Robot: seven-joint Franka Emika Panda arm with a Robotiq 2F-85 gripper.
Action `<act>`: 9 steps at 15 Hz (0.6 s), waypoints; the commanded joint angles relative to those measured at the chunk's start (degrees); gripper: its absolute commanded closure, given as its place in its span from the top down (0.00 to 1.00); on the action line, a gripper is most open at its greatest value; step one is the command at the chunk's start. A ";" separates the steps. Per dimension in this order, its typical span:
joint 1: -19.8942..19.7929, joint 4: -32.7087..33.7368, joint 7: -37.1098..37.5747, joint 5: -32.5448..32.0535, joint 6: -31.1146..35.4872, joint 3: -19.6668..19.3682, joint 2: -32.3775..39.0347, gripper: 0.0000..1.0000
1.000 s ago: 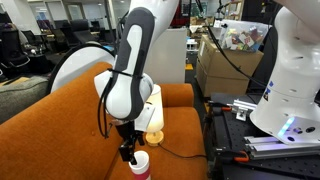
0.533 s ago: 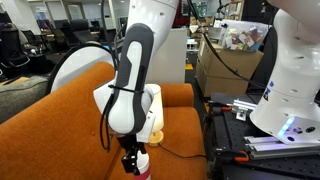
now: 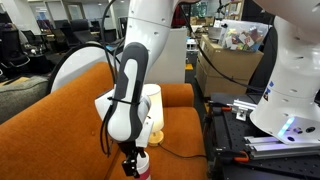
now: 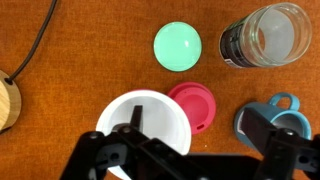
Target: Move the white and pink cup backward slightly
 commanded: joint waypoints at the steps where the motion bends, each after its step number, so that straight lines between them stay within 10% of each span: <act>1: -1.63 4.57 -2.31 -1.76 -5.22 0.66 2.60 1.00; 7: -1.46 10.45 -3.18 -3.03 -10.50 0.33 6.32 1.00; 9: -1.40 11.63 -3.23 -3.20 -10.74 0.34 7.51 0.72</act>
